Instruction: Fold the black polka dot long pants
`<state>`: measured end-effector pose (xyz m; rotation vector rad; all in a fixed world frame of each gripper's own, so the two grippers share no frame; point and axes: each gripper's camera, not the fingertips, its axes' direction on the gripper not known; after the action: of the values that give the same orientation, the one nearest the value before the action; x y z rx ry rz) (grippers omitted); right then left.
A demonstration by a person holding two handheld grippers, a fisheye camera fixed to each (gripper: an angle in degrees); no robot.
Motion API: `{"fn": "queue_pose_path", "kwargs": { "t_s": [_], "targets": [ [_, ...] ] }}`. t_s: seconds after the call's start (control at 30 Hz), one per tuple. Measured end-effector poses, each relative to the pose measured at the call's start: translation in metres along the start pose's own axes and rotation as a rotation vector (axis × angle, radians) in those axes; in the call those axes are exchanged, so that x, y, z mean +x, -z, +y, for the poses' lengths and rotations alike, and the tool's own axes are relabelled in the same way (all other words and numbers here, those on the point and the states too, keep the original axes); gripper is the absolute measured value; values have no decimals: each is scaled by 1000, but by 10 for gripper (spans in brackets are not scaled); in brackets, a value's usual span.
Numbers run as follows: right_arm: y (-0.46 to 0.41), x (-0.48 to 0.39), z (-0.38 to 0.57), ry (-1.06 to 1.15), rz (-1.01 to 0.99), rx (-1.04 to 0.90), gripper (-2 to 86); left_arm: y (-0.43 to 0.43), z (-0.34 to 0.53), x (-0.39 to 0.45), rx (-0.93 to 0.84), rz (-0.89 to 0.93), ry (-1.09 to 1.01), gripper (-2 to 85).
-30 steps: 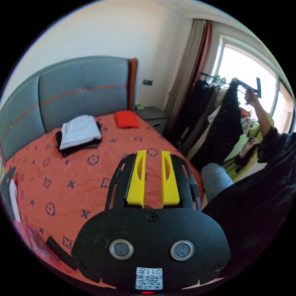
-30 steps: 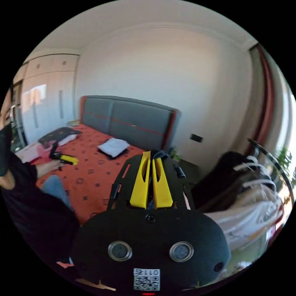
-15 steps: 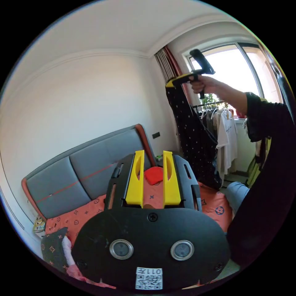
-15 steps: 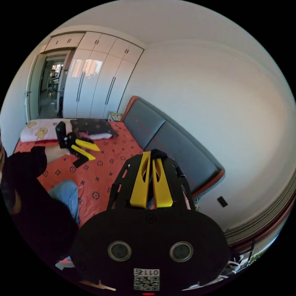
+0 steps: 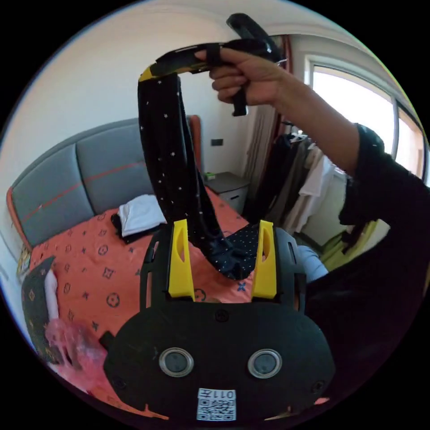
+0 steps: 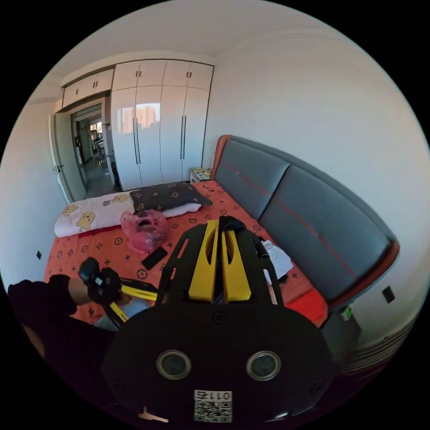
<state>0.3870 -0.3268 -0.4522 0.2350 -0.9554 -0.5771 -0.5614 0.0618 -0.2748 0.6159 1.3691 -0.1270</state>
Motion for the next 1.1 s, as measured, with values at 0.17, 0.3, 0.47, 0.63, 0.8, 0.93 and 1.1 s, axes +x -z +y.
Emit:
{"fn": "queue_pose_path", "kwargs": {
  "t_s": [0.17, 0.3, 0.47, 0.63, 0.8, 0.93, 1.1],
  "targets": [
    [-51, 25, -14, -122, -68, 7, -1, -41, -13, -1, -95, -236, 81, 143],
    [-78, 48, -28, -189, -105, 41, -1, -68, -33, -8, -108, -137, 78, 42],
    [-96, 116, -25, -285, 36, -8, -1, -52, -54, -6, -175, -100, -47, 5],
    [-71, 212, 14, -495, 221, 10, -1, -11, -138, 1, -173, 57, -230, -1],
    [29, 279, 41, -617, 543, 64, -1, -4, -265, 60, -144, 254, -482, -2],
    [101, 281, -1, -463, 831, 51, -1, 27, -325, 91, -15, 347, -555, -2],
    [108, 280, -76, -289, 890, 89, -1, 76, -374, 69, 106, 409, -518, -2]
  ]
}}
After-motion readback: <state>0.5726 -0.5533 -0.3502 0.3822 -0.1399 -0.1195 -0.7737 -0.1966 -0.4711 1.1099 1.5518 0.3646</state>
